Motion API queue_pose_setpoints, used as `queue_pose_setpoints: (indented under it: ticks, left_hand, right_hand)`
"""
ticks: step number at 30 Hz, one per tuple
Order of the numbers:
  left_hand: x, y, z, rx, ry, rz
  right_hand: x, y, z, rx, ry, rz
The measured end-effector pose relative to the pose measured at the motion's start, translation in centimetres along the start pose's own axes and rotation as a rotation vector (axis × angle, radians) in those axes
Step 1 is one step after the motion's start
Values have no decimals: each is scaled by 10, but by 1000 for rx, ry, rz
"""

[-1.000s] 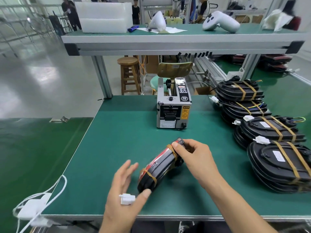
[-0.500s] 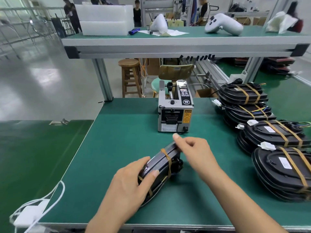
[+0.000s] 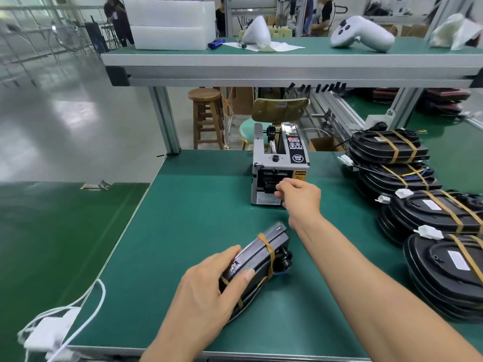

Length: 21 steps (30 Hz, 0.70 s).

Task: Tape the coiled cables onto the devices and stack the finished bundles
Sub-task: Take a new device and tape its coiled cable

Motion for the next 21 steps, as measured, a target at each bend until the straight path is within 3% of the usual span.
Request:
queue_pose_setpoints:
  ticks: [7,21]
  left_hand:
    - [0,-4,0,28,14,-10]
    - [0,-5,0,44,23,-13]
  right_hand:
    - [-3,2,-10,-167,8,-91]
    - [-7,-1,-20,-156,62,-104]
Point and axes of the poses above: each hand's wrist, its own x-axis away from the middle knuckle, its own z-axis out of the back of the hand, y = z × x, the point moved 5 cm from there along -x, towards the middle knuckle, and after that the axes turned 11 degrees about x, right-handed, at the moved point
